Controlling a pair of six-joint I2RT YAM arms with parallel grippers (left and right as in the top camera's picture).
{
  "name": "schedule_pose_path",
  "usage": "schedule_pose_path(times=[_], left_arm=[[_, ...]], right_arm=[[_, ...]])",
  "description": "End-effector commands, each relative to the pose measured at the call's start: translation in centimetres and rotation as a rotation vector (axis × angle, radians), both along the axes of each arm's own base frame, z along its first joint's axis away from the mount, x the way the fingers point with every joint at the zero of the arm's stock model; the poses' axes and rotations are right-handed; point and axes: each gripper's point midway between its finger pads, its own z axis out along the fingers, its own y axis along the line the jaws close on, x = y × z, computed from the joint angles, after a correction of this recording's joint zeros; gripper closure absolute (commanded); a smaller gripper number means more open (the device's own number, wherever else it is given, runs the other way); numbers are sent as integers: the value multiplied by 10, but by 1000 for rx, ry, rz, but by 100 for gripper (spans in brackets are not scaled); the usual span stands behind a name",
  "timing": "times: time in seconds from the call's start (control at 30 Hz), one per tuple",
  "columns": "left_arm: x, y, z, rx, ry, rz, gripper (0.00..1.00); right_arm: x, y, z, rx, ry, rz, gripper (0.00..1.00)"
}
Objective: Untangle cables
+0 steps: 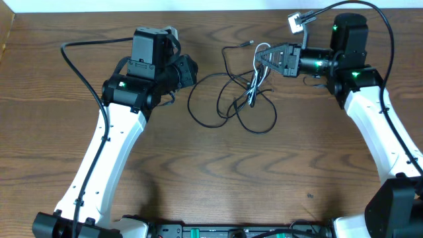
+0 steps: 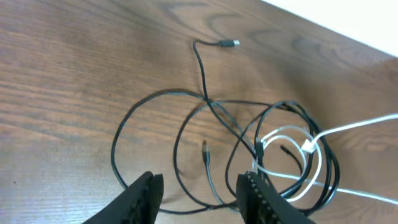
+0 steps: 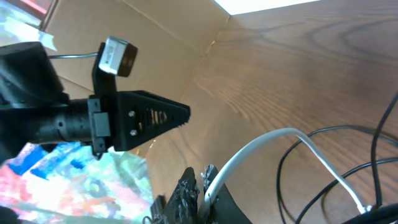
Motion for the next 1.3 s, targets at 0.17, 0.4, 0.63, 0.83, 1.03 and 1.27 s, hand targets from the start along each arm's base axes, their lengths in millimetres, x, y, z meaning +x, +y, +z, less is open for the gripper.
schedule_pose_path(times=[0.17, 0.4, 0.63, 0.83, 1.03, 1.27], left_arm=[[-10, -52, -37, -110, 149, -180, 37], [-15, -105, -48, -299, 123, -535, 31], [-9, -134, -36, -422, 32, -671, 31], [-8, -154, -35, -383, -12, -676, 32], [-2, -161, -52, -294, 40, -530, 45], [7, -164, -58, -256, 53, -398, 50]], right_arm=[[0, -1, 5, 8, 26, -9, 99], [2, -3, 0, -8, 51, -34, 99], [2, -3, 0, -8, 52, -34, 99], [1, -3, -1, -9, 56, -35, 99], [1, -3, -1, -9, 58, -35, 99], [0, -3, -3, -11, 70, -35, 99]])
